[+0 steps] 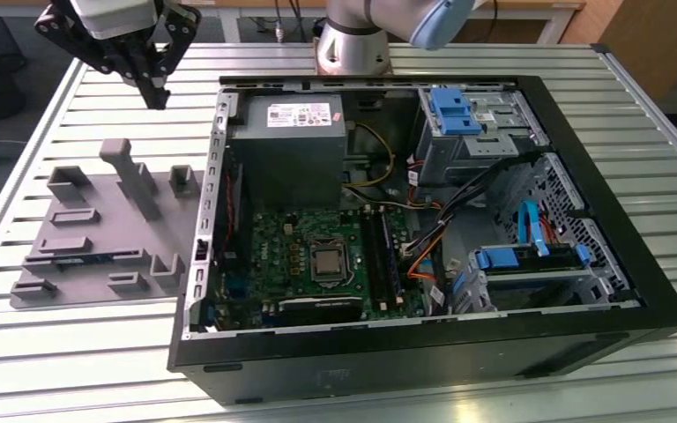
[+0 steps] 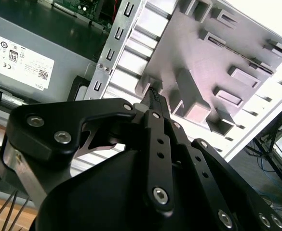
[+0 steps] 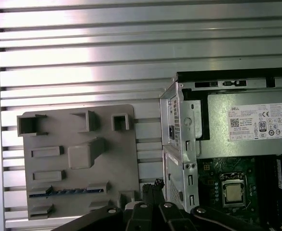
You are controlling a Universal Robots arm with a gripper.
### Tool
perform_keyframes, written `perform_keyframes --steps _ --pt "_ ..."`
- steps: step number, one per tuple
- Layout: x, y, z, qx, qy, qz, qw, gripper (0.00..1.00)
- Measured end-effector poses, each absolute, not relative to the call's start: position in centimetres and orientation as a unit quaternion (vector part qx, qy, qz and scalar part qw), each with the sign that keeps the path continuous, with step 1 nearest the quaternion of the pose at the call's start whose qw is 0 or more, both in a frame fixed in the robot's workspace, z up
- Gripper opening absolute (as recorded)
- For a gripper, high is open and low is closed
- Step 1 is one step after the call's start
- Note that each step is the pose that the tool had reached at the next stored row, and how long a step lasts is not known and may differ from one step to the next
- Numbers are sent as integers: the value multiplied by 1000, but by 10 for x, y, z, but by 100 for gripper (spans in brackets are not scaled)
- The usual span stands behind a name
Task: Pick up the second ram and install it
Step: 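Reach for the second ram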
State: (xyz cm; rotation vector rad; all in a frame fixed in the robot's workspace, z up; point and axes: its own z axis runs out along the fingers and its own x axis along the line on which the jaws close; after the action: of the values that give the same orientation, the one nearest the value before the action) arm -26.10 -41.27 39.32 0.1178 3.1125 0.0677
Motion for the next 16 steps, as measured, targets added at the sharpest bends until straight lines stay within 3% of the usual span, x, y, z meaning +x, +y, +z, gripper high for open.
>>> perform_keyframes --steps 16 --pt "-283 -425 393 38 999 22 13 11"
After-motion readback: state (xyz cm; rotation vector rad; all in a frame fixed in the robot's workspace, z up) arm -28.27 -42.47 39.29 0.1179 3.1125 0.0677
